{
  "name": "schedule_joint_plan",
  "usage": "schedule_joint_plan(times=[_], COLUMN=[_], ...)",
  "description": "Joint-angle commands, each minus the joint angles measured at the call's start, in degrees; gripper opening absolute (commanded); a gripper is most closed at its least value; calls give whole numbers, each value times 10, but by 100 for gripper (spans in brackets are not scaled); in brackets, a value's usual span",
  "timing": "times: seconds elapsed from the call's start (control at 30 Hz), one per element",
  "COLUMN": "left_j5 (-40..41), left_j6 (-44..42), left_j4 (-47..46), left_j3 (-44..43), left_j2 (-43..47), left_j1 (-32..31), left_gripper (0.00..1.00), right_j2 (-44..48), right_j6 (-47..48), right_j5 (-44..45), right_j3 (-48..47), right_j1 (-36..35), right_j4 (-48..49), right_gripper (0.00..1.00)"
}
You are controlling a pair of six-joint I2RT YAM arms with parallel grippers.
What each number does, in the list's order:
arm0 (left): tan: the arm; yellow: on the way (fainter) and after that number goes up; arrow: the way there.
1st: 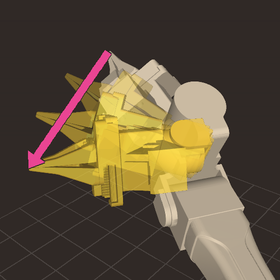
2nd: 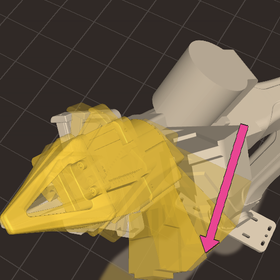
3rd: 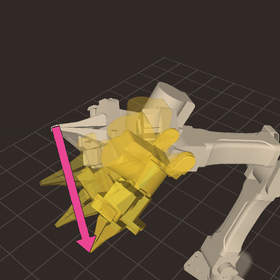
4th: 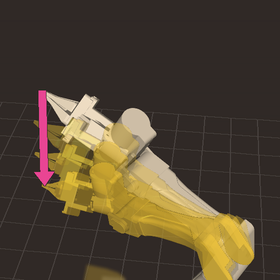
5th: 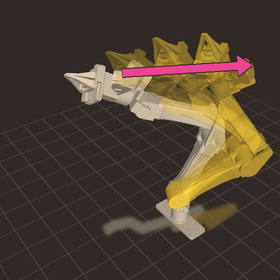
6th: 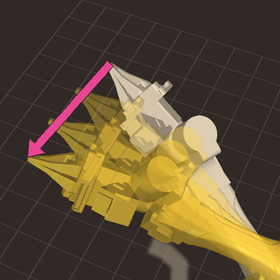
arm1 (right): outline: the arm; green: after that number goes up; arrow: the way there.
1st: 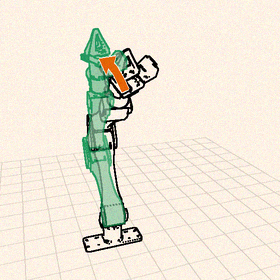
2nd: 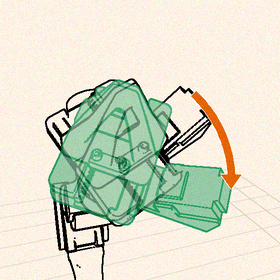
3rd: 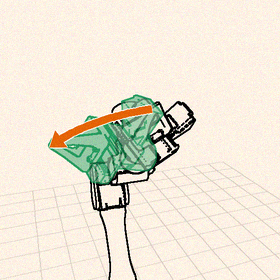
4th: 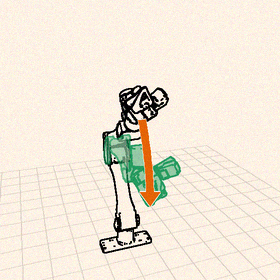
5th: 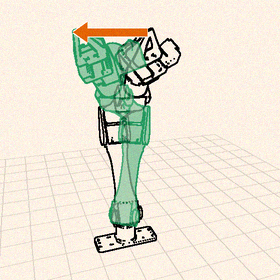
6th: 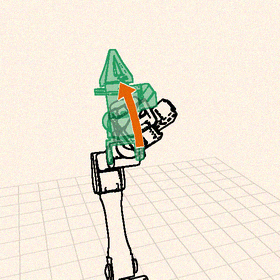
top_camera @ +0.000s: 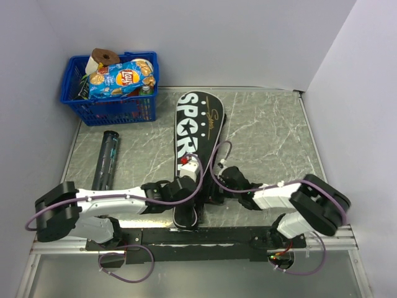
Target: Pack up the badminton gear
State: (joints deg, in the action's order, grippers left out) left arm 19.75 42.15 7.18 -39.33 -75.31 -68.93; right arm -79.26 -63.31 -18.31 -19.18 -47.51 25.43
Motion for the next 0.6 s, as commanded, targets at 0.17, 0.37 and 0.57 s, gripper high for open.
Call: schedule_joint_plan(times=[0.17,0.37,0.57], left_j5=[-49,-44,-48], left_j6=[43,37,33], left_j4=[-67,-67,-89], left_j3=[44,51,55], left_j2=[59,63,68], left_j1=[10,17,25], left_gripper=[1,1,1], right_j2=[-35,60,169], right_j6=[9,63,111], right_j5=[-53,16,75], right_j3=[-40,-27,-29], right_j1=[-14,-14,-14], right_j4=[123,-11,-163], right_gripper=[50,57,58])
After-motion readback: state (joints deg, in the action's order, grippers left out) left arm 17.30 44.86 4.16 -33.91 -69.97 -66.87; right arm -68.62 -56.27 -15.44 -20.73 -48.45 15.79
